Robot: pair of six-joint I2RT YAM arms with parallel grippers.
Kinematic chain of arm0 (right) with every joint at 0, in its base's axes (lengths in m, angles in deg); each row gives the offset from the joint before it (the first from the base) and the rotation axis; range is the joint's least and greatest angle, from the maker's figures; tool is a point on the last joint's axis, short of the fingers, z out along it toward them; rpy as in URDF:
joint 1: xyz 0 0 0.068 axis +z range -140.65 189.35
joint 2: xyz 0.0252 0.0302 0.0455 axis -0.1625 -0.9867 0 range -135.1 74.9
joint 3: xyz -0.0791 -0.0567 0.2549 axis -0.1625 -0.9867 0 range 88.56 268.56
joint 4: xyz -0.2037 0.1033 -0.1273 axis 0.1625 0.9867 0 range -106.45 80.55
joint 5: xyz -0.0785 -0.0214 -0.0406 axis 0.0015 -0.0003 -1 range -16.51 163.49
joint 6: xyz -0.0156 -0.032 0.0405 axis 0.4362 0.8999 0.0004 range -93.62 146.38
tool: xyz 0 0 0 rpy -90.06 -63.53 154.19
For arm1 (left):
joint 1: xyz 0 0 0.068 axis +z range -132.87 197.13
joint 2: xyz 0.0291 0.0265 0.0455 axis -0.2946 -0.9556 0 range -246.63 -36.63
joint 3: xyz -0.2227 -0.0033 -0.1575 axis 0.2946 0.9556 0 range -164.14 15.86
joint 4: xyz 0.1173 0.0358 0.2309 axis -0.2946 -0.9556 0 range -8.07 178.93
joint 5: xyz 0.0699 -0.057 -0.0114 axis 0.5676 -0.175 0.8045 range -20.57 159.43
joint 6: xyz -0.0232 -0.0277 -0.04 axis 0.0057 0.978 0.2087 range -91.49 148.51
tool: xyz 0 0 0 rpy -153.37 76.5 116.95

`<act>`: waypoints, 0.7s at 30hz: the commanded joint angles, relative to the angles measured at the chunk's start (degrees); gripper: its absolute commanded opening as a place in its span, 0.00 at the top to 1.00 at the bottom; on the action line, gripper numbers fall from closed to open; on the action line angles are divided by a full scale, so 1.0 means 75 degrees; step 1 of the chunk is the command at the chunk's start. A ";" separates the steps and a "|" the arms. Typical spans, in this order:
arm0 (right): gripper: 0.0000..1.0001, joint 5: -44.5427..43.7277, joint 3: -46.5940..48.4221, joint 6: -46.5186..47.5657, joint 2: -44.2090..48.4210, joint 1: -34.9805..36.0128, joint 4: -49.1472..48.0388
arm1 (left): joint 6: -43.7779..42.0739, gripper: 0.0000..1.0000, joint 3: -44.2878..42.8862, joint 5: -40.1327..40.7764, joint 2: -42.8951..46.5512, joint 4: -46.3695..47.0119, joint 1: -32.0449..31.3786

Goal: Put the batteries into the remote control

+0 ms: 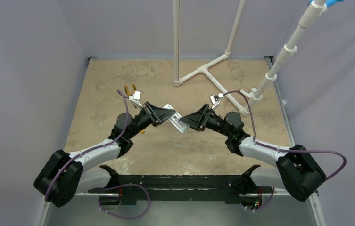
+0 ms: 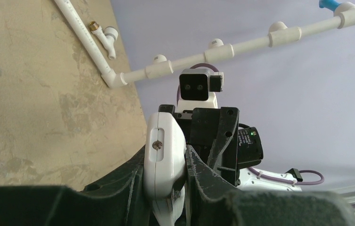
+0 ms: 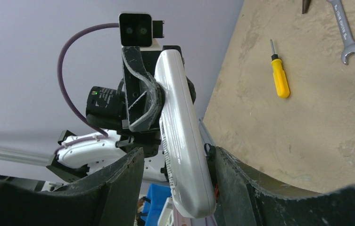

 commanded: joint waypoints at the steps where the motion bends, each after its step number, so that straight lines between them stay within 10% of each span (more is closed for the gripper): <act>1: 0.44 0.0195 0.0201 -0.0099 -0.0047 0.0086 -0.0681 | -0.0046 1.00 -0.0315 0.0021 -0.0097 0.0572 -0.0022; 21: 0.64 0.0434 0.0180 -0.0074 -0.0201 0.0128 -0.0855 | 0.0045 1.00 -0.0593 -0.0102 -0.0420 0.0801 -0.0010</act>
